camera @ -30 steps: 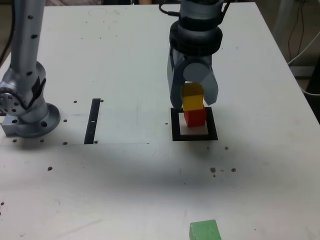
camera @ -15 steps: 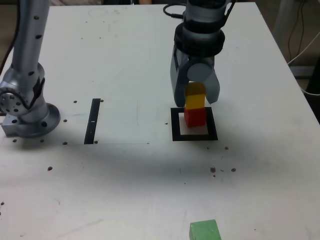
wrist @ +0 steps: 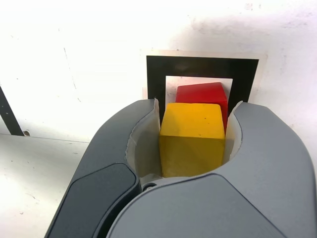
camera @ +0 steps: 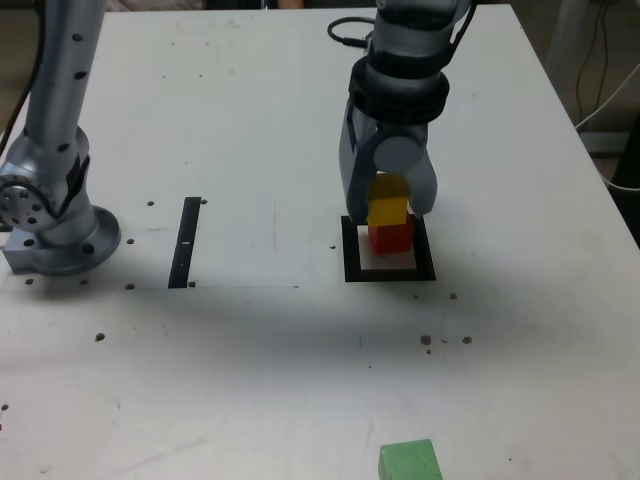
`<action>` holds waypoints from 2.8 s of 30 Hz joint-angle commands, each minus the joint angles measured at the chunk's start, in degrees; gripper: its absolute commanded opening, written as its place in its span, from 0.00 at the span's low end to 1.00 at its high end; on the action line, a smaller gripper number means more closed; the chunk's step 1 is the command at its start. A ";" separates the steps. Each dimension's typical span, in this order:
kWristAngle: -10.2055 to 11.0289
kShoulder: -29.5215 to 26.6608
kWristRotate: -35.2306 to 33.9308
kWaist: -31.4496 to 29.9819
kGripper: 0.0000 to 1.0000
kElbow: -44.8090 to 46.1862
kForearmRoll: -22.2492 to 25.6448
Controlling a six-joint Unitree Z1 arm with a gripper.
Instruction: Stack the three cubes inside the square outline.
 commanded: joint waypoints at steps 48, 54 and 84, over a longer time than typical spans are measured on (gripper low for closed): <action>-2.83 -10.70 -22.29 -18.86 1.00 4.49 1.84; -4.70 -6.93 -32.32 -27.61 1.00 -0.03 1.96; -9.18 13.71 -37.90 -35.84 0.99 -17.16 0.74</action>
